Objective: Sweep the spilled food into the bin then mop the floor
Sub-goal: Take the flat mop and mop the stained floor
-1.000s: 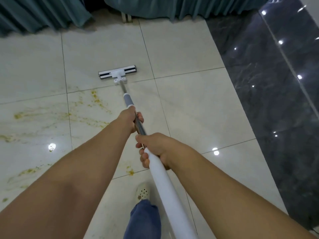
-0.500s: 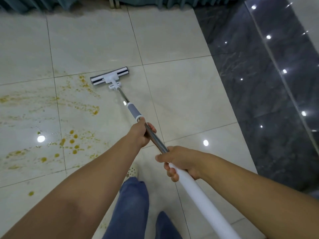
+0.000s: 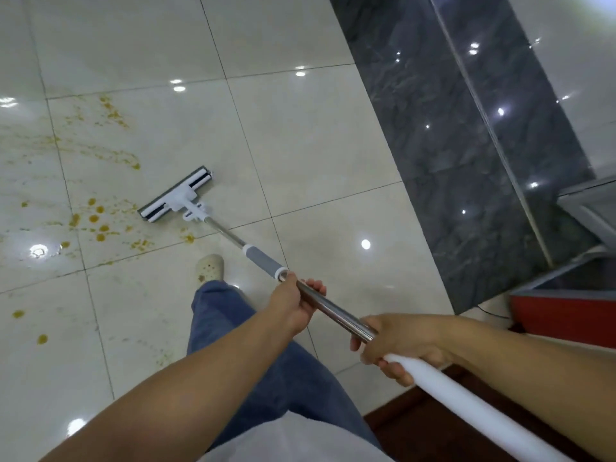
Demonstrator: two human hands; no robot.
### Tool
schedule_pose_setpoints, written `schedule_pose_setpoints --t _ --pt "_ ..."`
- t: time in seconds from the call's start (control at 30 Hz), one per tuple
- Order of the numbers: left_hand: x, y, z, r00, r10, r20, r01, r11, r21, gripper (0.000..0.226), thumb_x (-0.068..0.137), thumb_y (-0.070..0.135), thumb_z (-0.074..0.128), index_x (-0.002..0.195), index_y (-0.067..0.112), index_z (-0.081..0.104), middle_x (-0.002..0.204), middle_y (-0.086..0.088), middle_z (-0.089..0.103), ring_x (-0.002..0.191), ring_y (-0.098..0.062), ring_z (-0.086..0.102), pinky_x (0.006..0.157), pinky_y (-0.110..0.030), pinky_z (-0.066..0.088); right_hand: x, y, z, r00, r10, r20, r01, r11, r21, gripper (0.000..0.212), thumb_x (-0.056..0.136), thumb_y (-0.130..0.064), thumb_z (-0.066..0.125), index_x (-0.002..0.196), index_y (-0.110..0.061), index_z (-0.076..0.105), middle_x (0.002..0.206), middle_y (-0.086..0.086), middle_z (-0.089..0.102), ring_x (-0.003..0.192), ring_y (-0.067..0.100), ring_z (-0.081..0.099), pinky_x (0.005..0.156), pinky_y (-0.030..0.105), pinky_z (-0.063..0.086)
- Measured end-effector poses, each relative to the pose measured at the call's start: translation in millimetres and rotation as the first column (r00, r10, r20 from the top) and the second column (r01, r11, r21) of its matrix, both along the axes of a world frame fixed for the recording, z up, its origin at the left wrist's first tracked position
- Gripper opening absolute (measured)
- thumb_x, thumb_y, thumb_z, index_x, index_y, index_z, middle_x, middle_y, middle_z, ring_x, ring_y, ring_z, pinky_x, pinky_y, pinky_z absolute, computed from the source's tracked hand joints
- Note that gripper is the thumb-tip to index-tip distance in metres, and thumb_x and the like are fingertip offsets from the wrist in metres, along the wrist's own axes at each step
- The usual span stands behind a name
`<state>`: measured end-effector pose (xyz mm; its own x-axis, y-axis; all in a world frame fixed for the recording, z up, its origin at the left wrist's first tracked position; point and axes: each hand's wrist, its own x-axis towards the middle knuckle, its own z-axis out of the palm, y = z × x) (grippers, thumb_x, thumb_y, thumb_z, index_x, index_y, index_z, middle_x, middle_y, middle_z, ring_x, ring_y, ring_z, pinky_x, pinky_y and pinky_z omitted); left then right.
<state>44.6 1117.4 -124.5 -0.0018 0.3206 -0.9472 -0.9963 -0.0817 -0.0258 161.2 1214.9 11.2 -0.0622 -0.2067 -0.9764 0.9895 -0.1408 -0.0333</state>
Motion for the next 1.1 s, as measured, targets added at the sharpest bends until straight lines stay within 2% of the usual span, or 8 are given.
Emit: schedule_pose_setpoints --t 0.1,0.23,0.33,0.47,0.7,0.83,0.93,1.1 --pt "-9.4 -9.5 -3.4 1.000 0.026 -0.002 -0.026 1.000 0.000 0.031 0.099 0.032 0.043 0.103 0.002 0.045 0.075 -0.015 0.054 0.064 -0.025 0.058 0.049 -0.033 0.056 -14.1 -9.7 -20.5 1.000 -0.025 -0.014 0.025 0.999 0.039 0.019 0.091 -0.019 0.061 0.106 -0.010 0.052 0.059 0.002 0.052 0.044 0.010 0.043 0.040 0.022 0.042" --pt "-76.7 -17.6 -29.8 0.993 0.119 -0.011 -0.119 0.991 -0.062 0.031 0.097 0.027 0.046 0.114 0.001 0.044 0.082 -0.019 0.056 0.066 -0.024 0.058 0.046 -0.033 0.056 -96.3 -22.9 -62.8 0.990 -0.118 -0.076 0.124 0.989 0.083 0.031 0.099 -0.038 0.044 0.100 -0.009 0.054 0.060 -0.002 0.050 0.040 0.007 0.039 0.036 0.018 0.037" --pt "-135.6 -15.3 -52.2 0.990 0.140 0.001 -0.139 0.984 -0.112 0.026 0.096 0.028 0.050 0.094 0.002 0.050 0.074 -0.010 0.057 0.060 -0.018 0.057 0.047 -0.028 0.057 -155.8 -31.0 -74.6 0.991 -0.127 -0.051 0.130 0.989 0.065 0.035 0.100 -0.043 0.040 0.101 -0.010 0.052 0.060 -0.001 0.047 0.036 0.007 0.038 0.035 0.017 0.034" --pt "-196.5 -0.2 -70.4 0.995 0.103 0.008 -0.099 0.975 -0.201 0.039 0.096 0.036 0.047 0.068 0.008 0.045 0.060 -0.002 0.045 0.048 -0.012 0.041 0.041 -0.022 0.041 -204.4 -23.8 -78.5 0.998 -0.058 0.030 0.057 0.998 0.039 0.034 0.100 -0.041 0.039 0.105 -0.010 0.052 0.057 -0.002 0.044 0.037 0.011 0.036 0.037 0.022 0.033" --pt "-346.1 -11.9 -118.0 0.993 0.114 0.010 -0.104 0.936 -0.337 0.051 0.095 0.046 0.044 0.058 0.012 0.038 0.035 -0.002 0.038 0.041 -0.012 0.032 0.032 -0.008 0.030 -331.1 -44.6 -106.9 0.998 0.042 0.055 -0.044 0.999 0.023 0.031 0.103 -0.035 0.035 0.098 -0.008 0.050 0.051 0.002 0.044 0.037 0.015 0.035 0.037 0.025 0.032" --pt "-433.6 -19.9 -135.2 0.991 0.115 -0.070 -0.128 0.967 -0.219 0.040 0.096 0.039 0.048 0.070 0.008 0.045 0.061 -0.005 0.045 0.045 -0.015 0.043 0.034 -0.016 0.044 -421.3 -37.1 -135.2 1.000 -0.001 -0.014 0.001 1.000 0.018 0.030 0.102 -0.036 0.036 0.099 -0.009 0.050 0.051 0.000 0.043 0.037 0.014 0.033 0.037 0.025 0.030" --pt "-508.5 -32.4 -143.5 0.989 0.061 -0.136 -0.083 0.983 -0.165 0.032 0.096 0.032 0.049 0.094 0.000 0.047 0.073 -0.010 0.054 0.044 -0.020 0.062 0.046 -0.035 0.057 -491.2 -31.1 -144.3 0.998 0.005 -0.060 -0.003 1.000 0.018 0.029 0.101 -0.037 0.038 0.094 -0.011 0.050 0.052 -0.001 0.043 0.036 0.013 0.033 0.037 0.023 0.030" --pt "-557.8 -23.4 -132.1 0.938 0.316 -0.143 -0.326 0.944 -0.048 0.028 0.096 0.028 0.051 0.081 0.005 0.048 0.064 -0.007 0.047 0.051 -0.016 0.048 0.051 -0.033 0.059 -580.3 -31.3 -165.7 0.994 -0.050 -0.102 0.057 0.996 0.064 0.034 0.098 -0.045 0.043 0.089 -0.012 0.047 0.050 -0.001 0.041 0.031 0.011 0.030 0.033 0.017 0.027"
